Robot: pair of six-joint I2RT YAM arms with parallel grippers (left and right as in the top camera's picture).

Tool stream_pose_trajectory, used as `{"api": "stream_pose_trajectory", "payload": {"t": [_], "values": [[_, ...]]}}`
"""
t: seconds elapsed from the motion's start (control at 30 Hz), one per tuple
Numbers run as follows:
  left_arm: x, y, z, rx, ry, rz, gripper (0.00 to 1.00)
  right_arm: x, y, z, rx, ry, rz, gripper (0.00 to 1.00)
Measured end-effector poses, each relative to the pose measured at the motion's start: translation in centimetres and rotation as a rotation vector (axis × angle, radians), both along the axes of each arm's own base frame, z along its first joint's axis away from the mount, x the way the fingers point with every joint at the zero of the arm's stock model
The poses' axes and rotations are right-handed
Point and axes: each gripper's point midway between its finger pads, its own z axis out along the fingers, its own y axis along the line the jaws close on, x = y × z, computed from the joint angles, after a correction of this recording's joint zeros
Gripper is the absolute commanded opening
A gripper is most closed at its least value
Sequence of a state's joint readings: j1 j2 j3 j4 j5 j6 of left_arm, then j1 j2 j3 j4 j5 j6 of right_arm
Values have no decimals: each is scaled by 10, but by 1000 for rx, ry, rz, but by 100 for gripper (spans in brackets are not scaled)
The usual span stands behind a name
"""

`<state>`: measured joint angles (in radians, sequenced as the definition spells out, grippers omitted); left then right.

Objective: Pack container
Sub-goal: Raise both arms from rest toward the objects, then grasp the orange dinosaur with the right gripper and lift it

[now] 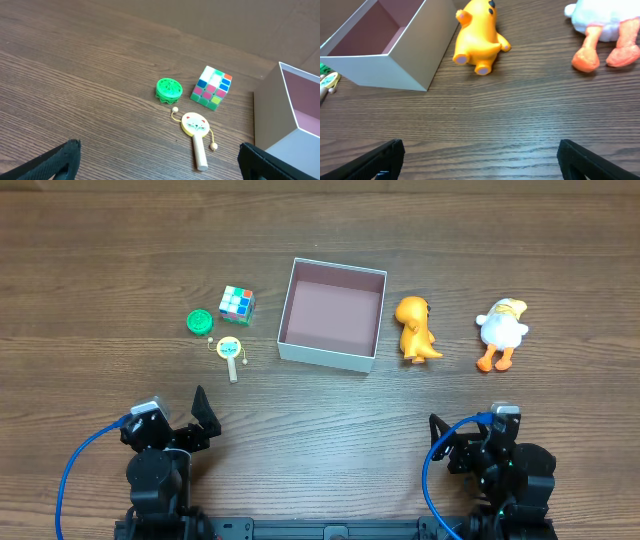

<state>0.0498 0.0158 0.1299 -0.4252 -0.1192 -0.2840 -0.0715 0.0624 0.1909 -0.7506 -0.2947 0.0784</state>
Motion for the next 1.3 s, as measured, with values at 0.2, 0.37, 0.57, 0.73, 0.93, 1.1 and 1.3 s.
{"api": "stream_pose_trajectory", "payload": {"t": [0.2,0.37,0.57,0.73,0.93,1.1,1.3], "values": [[0,-1,0,-1,0,-4,100,12,-4,18,-16,-95,-17,100],[2,-11,0,-20,-4,-64,100,19,-5,32,-22,-158,-20,100],[5,-36,10,-58,-44,-201,100,26,2,55,-7,-262,23,100],[3,-50,31,-68,-93,-286,100,25,20,77,57,-343,114,100],[-7,-55,101,-12,-152,-321,100,16,21,97,115,-256,95,100],[7,-52,131,-10,-1,-315,100,17,13,135,116,-108,36,100],[51,-49,142,-54,295,-315,100,48,3,186,112,162,-27,100]]}}
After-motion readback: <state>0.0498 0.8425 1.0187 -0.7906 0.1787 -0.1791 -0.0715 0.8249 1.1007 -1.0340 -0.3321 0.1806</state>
